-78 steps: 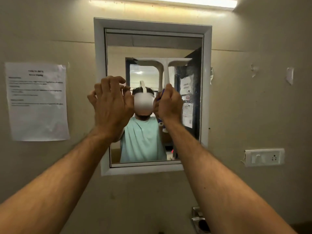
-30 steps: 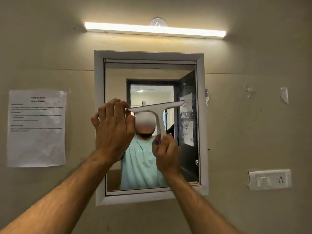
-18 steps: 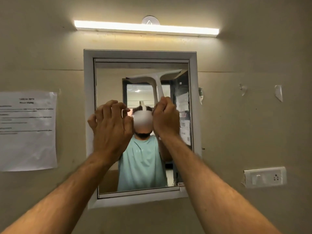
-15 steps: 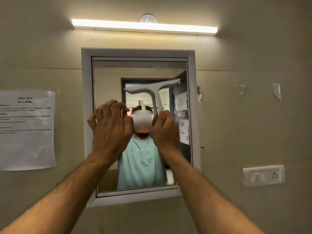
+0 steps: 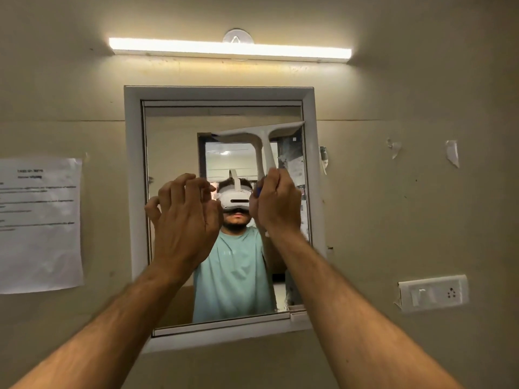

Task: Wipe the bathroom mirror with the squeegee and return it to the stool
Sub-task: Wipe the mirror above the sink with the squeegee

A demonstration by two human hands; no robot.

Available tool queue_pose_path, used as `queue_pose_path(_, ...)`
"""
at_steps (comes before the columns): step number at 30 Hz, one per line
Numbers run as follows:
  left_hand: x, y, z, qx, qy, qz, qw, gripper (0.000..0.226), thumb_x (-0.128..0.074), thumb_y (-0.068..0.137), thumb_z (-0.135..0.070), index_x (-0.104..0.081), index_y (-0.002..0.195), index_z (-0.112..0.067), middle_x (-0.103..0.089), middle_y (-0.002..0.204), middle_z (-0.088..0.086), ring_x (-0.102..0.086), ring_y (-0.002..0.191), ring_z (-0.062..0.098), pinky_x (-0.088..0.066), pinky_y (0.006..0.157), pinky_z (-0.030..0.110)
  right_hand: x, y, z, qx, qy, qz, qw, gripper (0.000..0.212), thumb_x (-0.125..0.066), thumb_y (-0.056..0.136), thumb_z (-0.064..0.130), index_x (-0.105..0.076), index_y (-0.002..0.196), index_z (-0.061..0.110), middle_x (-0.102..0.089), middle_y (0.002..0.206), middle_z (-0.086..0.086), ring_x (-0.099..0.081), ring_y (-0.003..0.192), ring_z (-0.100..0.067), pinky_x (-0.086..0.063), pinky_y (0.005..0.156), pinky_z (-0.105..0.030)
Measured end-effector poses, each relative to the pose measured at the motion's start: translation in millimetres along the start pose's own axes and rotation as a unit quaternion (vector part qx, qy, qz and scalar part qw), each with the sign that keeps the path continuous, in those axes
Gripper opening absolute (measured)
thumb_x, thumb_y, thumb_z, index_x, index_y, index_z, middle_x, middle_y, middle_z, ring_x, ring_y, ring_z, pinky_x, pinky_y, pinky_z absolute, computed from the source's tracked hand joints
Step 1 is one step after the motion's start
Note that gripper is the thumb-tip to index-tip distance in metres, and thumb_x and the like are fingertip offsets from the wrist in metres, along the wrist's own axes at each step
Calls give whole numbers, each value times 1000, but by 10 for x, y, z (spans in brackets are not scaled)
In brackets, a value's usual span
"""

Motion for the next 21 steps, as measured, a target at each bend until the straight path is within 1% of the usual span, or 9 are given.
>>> queue_pose_path(2, -7, -25, 3, -3, 1, -4, 1000, 33, -58, 90, -31, -49, 120, -21, -46, 128, 3, -43, 119, 25, -31, 96, 47, -3, -126, -175, -10, -10, 21, 1000, 30, -35, 107, 33, -56, 92, 17, -56, 69, 5, -59, 65, -13, -52, 59, -39)
queue_pose_path(5, -51, -63, -1, -8, 6, 3, 1000, 34, -62, 91, -31, -49, 120, -20, -45, 127, 4, -43, 118, 26, -31, 97, 47, 48, -470, -407, 18, -48, 22, 998, 24, -41, 107, 28, -50, 84, 27, -50, 63, 10, -55, 57, -6, -41, 48, -26)
queue_pose_path(9, -91, -78, -66, -17, -18, 8, 1000, 33, -54, 89, -34, -48, 119, -21, -45, 126, 2, -43, 117, 25, -32, 97, 48, 65, -720, -488, 16, -53, 18, 998, 27, -36, 107, 33, -57, 97, 20, -50, 62, 12, -57, 58, -13, -52, 53, -40)
queue_pose_path(12, -67, -32, -99, -22, -22, -5, 999, 34, -56, 87, -32, -48, 118, -23, -44, 126, 0, -42, 119, 23, -29, 97, 45, 85, -549, -247, 47, -13, -5, 999, 26, -35, 107, 30, -53, 92, 19, -48, 62, 15, -58, 57, -2, -41, 45, -13)
queue_pose_path(13, -60, -4, -97, -21, -23, -7, 999, 34, -55, 87, -32, -48, 118, -22, -44, 127, 1, -42, 119, 23, -28, 97, 45, 75, -439, -155, 52, -5, -8, 999, 27, -35, 107, 30, -54, 93, 17, -49, 62, 15, -59, 59, 3, -41, 45, -12)
queue_pose_path(14, -54, 26, -93, -19, -21, -7, 1000, 34, -55, 87, -32, -48, 118, -22, -44, 127, 1, -41, 120, 24, -29, 98, 45, 55, -310, -85, 52, -2, -9, 999, 30, -34, 108, 30, -55, 94, 13, -51, 64, 13, -60, 59, 1, -43, 46, -13)
queue_pose_path(17, -30, 92, -56, -8, -19, -4, 1000, 31, -59, 90, -29, -50, 119, -20, -44, 129, 4, -41, 121, 27, -34, 98, 51, -33, -34, 16, 29, -14, 6, 999, 38, -31, 108, 35, -58, 99, 11, -59, 72, 1, -63, 68, -14, -54, 60, -33)
queue_pose_path(18, -22, 94, -44, -5, -18, -3, 1000, 32, -61, 91, -28, -50, 120, -19, -44, 129, 4, -41, 122, 27, -34, 99, 52, -60, -21, -2, 23, -18, 14, 999, 39, -30, 108, 37, -59, 100, 12, -58, 73, 4, -61, 69, -13, -53, 62, -32)
queue_pose_path(21, 10, 36, -23, -4, -11, -6, 1000, 33, -59, 90, -29, -51, 120, -19, -45, 129, 5, -42, 122, 28, -34, 99, 52, -66, -209, -200, 11, -21, 35, 999, 35, -31, 108, 36, -58, 100, 15, -52, 72, 15, -56, 65, -2, -44, 54, -12)
Point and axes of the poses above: each hand's wrist, its own y-axis towards the middle knuckle, its own x-axis out of the back of the hand, z = x × y, the point moved 9 cm from there along y, towards the middle knuckle
